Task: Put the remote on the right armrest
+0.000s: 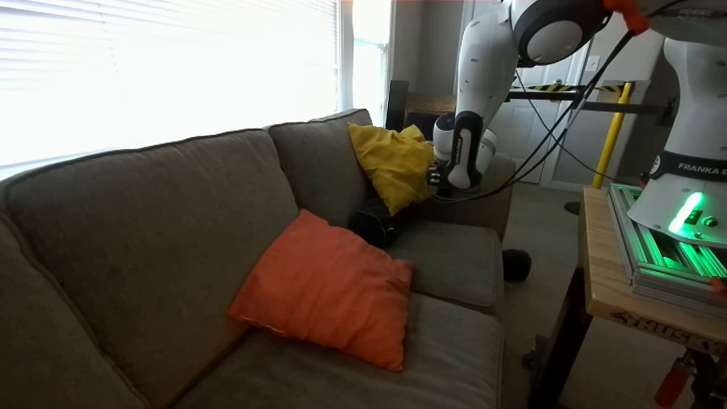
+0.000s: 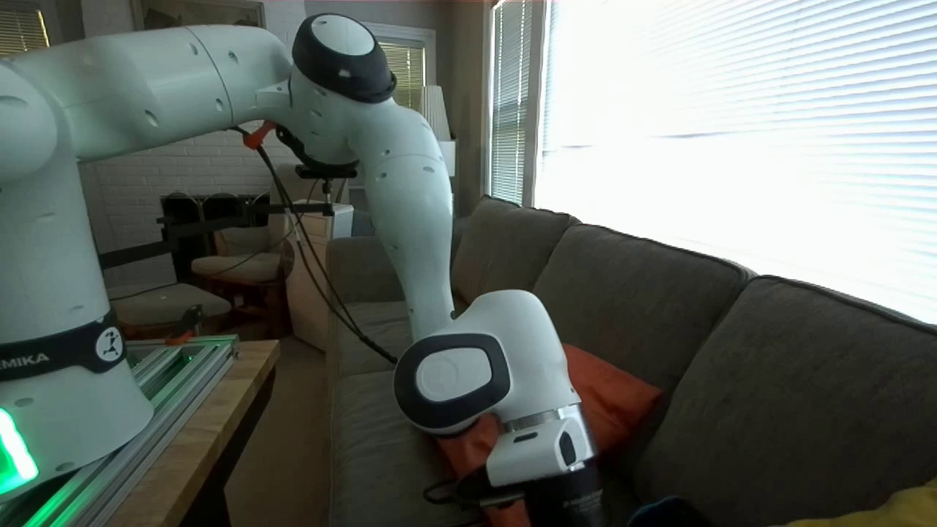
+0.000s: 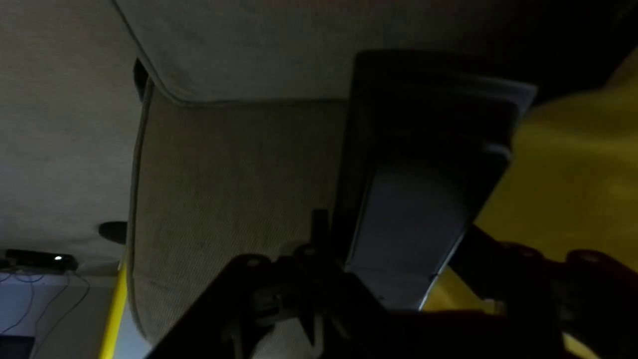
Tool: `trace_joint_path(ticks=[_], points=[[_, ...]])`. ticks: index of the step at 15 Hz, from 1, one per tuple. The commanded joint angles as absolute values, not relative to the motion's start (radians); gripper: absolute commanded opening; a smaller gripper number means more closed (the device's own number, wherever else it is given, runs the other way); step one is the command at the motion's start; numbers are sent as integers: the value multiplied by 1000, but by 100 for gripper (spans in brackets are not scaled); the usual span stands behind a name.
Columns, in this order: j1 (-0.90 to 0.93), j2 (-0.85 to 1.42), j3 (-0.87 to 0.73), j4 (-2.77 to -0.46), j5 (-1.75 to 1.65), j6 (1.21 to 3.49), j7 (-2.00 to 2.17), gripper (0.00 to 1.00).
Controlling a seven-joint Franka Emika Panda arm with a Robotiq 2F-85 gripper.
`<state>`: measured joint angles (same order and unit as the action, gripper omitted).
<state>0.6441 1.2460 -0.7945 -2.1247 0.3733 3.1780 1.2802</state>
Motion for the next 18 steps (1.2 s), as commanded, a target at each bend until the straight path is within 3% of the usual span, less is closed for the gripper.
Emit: trace_joint_path(ticks=[1,5,9,13,18], points=[[662,1238,-910,-2197,451,3184,1317,33],[570,1191,-958,-2191,427,3196,1267,33],[408,1069,-880,-2128,367,3295,1123,33],[217,934,-726,-2050,301,3380,914,33],[-41,772,-450,-2004,272,3323,677,33]])
